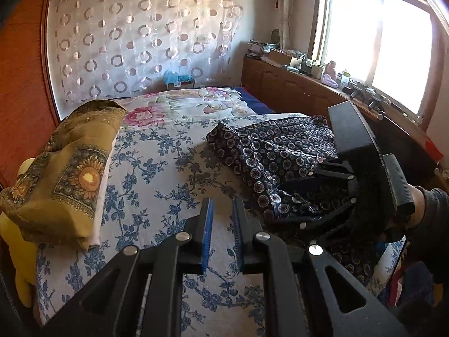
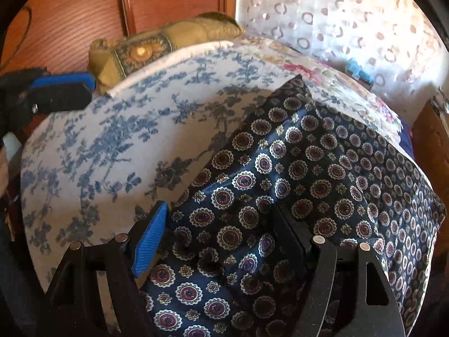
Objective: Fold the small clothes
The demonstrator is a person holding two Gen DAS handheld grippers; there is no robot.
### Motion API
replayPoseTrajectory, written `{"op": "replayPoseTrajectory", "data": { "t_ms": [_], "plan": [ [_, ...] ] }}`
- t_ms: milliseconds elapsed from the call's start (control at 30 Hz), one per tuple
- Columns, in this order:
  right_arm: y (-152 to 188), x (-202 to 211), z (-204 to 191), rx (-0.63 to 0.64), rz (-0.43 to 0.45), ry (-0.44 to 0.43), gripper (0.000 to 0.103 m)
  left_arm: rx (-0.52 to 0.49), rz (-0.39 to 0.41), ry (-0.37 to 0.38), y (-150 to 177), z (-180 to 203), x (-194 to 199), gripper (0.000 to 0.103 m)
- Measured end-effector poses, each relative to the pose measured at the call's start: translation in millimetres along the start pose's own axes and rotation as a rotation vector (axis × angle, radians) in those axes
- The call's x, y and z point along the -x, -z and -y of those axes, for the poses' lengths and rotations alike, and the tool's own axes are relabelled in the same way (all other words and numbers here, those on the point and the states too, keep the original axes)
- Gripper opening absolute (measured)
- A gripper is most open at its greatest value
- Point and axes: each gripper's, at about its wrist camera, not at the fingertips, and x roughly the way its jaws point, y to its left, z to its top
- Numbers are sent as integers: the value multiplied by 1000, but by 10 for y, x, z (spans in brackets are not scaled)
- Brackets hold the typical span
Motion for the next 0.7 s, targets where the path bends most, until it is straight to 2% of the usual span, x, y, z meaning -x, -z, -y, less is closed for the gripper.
{"op": "replayPoseTrajectory", "data": {
  "t_ms": [33,100,200,400,700],
  "plan": [
    [6,6,9,2,1,7,60,-3,-2,0,-12,0,-12,12],
    [15,55,52,-12,11,-8,24,-8,-5,2,-48,7,-41,12],
    [11,244,167,-57,72,-29,11,-8,-9,11,-104,8,-90,12],
    [-26,697,533,-128,207,23,9,-19,-34,25,-226,37,-281,12],
    [-29,819,1430,-226,190,164,9,-36,-104,34,-321,143,-687,12]
  ]
}}
